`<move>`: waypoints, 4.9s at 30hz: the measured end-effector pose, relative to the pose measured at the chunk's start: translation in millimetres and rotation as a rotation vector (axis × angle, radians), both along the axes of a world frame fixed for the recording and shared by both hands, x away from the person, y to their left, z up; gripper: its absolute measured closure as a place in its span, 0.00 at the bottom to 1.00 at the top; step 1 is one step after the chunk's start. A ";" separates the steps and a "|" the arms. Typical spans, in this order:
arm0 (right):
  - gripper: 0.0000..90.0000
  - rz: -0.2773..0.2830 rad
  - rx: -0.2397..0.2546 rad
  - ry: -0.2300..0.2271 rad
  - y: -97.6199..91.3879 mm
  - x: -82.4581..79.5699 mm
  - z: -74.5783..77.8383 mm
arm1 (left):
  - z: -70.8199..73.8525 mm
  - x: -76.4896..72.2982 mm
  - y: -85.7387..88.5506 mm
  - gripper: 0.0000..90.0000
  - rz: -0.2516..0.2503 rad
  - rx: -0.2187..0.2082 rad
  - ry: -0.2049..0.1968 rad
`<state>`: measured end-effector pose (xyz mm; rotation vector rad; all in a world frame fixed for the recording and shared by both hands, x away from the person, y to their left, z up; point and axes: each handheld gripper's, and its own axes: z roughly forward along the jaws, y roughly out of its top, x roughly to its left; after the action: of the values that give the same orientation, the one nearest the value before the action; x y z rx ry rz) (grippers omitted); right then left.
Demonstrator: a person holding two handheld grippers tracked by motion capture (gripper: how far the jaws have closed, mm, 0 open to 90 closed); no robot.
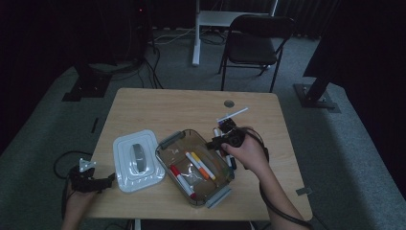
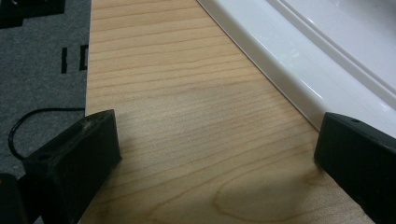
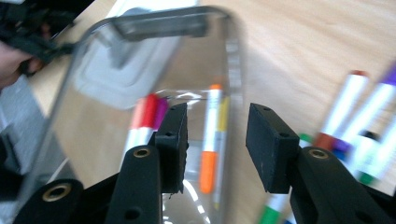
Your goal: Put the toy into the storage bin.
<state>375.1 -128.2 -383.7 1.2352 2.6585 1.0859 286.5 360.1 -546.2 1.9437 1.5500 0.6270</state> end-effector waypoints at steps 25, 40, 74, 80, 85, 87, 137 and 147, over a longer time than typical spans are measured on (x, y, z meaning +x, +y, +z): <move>0.72 -0.281 -0.112 0.042 -60.0 81.5 -76.9 | 0.0 0.0 -0.1 0.01 0.000 -0.001 0.000; 0.76 -0.343 -0.155 0.110 -55.9 116.5 -114.8 | 0.0 0.0 -0.1 0.01 0.000 -0.001 0.000; 0.85 -0.469 -0.110 0.178 -83.6 112.5 -113.5 | 0.0 0.0 -0.1 0.01 0.001 -0.002 0.000; 0.85 -0.476 -0.063 0.160 -90.3 103.4 -94.0 | 0.0 0.0 -0.1 0.01 0.001 -0.001 0.000; 0.85 -0.457 -0.038 0.128 -88.7 91.6 -68.6 | 0.0 0.0 -0.1 0.01 0.000 -0.001 0.001; 0.85 -0.446 -0.012 0.113 -86.0 87.0 -58.8 | 0.0 0.0 -0.1 0.01 0.001 -0.001 0.001; 0.85 0.125 -0.038 0.175 94.9 -13.5 -40.5 | 0.0 0.1 0.1 0.01 0.000 0.001 -0.001; 0.85 0.162 -0.098 0.231 111.7 -17.1 -61.3 | -0.1 0.1 -0.1 0.01 0.000 -0.002 -0.001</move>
<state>357.9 -16.5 -445.0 1.2135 2.9894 0.8634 286.7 360.0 -546.3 1.9419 1.5501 0.6261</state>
